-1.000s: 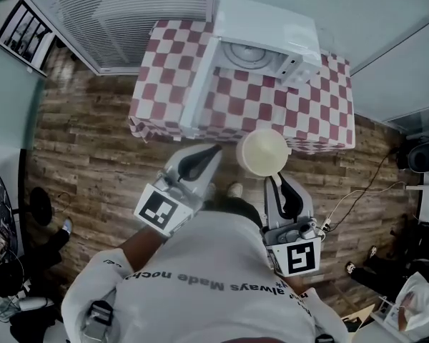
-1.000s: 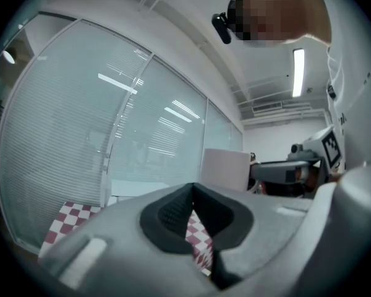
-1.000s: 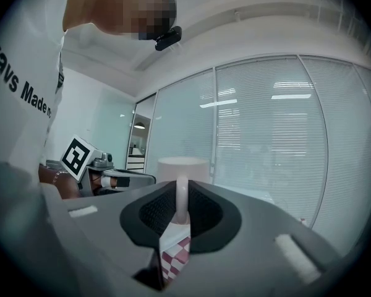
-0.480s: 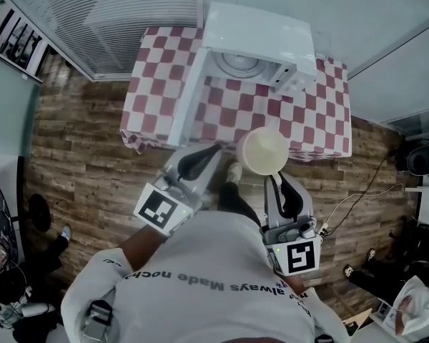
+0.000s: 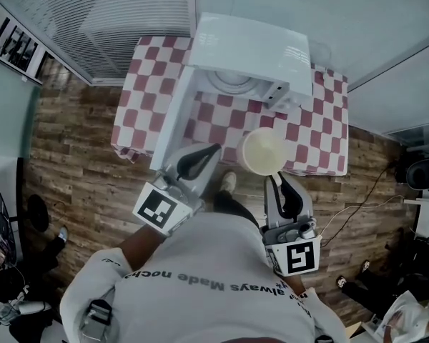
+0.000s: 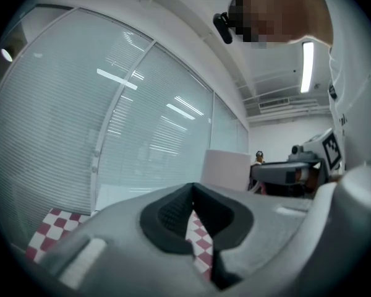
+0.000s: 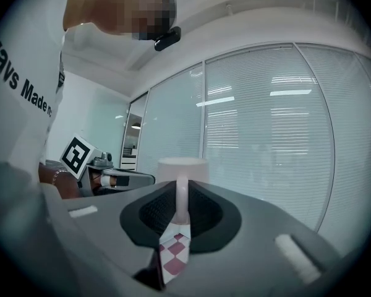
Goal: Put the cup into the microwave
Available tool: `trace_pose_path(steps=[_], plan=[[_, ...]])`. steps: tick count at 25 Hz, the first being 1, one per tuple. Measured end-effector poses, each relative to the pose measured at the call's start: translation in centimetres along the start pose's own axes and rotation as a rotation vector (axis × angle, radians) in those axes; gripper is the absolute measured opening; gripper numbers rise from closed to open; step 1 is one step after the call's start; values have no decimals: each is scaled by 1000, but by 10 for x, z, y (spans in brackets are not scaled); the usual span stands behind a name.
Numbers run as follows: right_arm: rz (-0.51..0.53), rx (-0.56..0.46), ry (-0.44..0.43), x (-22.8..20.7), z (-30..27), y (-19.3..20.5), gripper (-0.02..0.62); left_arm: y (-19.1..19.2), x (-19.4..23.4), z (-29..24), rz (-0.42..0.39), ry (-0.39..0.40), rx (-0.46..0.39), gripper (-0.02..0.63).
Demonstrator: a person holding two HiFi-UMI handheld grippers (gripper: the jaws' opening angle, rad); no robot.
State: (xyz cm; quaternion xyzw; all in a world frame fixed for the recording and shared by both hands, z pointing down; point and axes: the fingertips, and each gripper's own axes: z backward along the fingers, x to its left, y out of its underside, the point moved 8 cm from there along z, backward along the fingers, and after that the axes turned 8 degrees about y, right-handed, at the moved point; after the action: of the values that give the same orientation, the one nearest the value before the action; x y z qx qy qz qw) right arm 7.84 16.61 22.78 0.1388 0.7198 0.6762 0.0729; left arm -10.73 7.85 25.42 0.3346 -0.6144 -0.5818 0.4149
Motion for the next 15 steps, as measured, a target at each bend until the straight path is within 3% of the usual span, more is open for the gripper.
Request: trace_pose_path(steps=[15], plan=[[-1, 0, -78, -109, -65, 11, 41, -2, 37, -108, -3, -76, 13, 3]])
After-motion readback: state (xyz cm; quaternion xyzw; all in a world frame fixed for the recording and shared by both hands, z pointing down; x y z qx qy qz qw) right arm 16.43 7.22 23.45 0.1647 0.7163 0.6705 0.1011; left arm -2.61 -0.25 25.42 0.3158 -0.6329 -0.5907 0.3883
